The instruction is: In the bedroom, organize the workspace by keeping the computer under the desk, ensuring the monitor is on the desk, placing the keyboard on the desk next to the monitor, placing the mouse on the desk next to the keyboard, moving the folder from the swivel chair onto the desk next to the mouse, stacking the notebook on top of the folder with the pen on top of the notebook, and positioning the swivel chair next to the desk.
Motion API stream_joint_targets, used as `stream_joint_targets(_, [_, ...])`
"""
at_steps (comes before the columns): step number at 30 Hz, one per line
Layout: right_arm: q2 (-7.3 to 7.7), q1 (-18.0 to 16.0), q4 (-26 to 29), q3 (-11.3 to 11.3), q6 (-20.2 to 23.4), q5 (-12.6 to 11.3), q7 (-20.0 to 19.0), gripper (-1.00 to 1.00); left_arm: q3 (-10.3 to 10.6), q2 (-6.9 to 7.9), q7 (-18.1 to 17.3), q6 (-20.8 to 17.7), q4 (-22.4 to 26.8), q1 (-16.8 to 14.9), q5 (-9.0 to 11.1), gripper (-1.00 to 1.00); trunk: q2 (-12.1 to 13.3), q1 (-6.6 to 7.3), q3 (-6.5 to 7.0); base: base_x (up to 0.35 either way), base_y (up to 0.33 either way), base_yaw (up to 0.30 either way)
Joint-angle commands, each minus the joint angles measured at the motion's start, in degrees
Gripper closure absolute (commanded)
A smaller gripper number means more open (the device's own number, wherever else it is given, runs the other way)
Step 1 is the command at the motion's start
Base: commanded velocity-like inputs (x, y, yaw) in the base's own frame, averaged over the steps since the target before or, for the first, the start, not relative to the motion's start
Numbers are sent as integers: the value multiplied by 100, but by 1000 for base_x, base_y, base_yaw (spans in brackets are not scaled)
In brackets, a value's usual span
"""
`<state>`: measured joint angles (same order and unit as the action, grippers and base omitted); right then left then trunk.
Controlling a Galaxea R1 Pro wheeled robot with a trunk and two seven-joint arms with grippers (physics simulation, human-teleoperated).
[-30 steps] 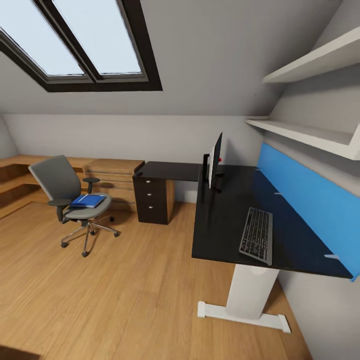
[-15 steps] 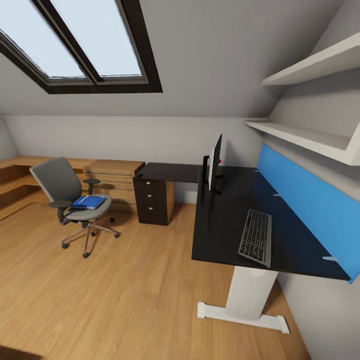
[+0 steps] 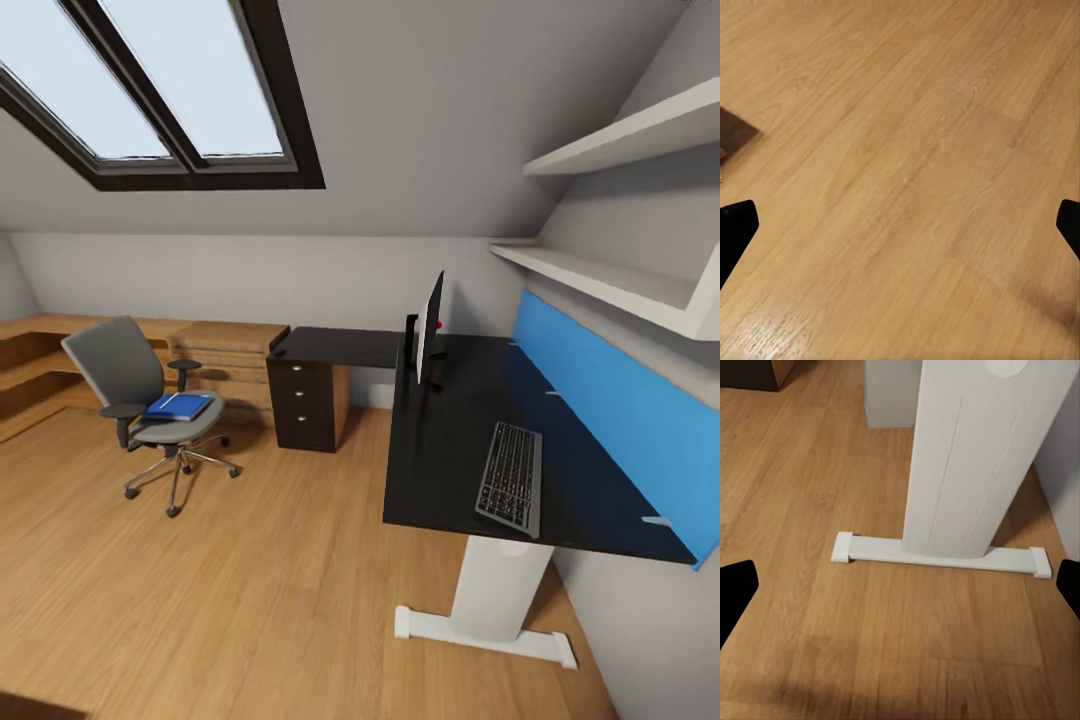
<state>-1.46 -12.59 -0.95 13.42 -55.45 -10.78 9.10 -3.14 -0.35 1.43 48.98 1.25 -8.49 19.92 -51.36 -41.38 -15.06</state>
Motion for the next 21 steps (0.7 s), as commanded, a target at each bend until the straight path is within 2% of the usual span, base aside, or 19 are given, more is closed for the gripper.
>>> stream_joint_targets(1, [-3,-6,-10,50,-18,-38,21,-100,-29,-1,15,15,-2,-4,-32,-100,36,22,11,0,0,0])
stream_joint_targets(21, [30,-6,-12,38,-18,-38,21,-100,-29,-1,15,15,-2,-4,-32,-100,838,461,370,0,0,0])
